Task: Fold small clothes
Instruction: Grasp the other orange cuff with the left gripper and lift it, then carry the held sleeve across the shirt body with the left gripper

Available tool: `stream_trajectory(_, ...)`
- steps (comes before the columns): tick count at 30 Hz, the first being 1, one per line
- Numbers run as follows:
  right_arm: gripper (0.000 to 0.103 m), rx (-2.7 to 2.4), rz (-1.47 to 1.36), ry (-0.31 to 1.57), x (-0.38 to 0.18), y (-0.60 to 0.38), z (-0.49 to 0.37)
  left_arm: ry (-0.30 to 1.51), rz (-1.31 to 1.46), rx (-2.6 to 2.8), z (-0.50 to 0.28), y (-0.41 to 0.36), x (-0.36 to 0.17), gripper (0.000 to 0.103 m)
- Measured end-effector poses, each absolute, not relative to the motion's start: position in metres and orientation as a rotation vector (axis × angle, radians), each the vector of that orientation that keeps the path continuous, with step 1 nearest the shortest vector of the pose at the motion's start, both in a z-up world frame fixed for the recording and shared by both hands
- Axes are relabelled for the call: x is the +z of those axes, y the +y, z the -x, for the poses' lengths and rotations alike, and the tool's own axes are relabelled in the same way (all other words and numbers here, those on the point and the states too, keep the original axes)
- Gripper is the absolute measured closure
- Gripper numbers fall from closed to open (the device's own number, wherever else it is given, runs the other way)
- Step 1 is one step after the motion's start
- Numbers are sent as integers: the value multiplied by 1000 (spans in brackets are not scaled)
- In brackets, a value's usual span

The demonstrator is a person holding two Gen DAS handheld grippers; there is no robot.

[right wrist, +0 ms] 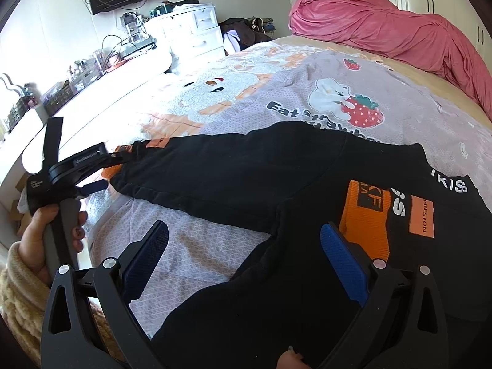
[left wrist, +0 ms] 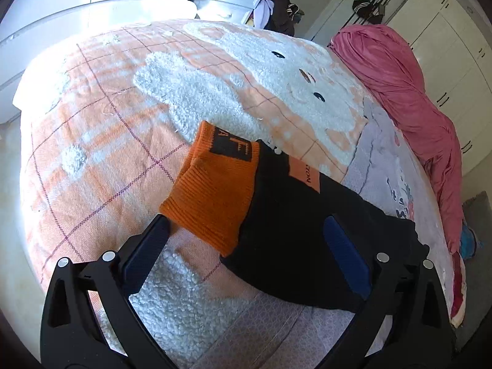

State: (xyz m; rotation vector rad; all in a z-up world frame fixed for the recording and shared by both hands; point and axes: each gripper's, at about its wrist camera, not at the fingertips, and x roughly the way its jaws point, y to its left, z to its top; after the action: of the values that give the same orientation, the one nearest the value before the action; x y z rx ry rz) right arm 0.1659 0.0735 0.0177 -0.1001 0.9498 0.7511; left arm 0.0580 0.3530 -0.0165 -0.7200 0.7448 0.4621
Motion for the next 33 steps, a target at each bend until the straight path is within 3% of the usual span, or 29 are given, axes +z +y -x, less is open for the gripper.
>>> stream_trajectory(1, 4, 750, 102, 945, 19, 73, -166, 740, 716, 470, -61, 352, -16, 10)
stream_trajectory(3, 4, 742, 103, 937, 21, 69, -166, 720, 716, 467, -65, 350, -14, 20)
stream_trajectory(5, 4, 732, 98, 936, 23, 64, -168, 711, 720, 463, -71, 347, -13, 47)
stream_trajectory(9, 4, 707, 62, 932, 26, 48, -171, 711, 700, 475, -84, 337, -13, 75)
stream_trajectory(10, 4, 704, 49, 927, 27, 44, -171, 699, 702, 473, -86, 335, -12, 88)
stream_trajectory(11, 4, 701, 30, 923, 28, 38, -172, 688, 709, 464, -86, 333, -10, 92)
stream_trajectory(33, 4, 450, -95, 901, 24, -101, -178, 503, 741, 45, -105, 226, 61, 97)
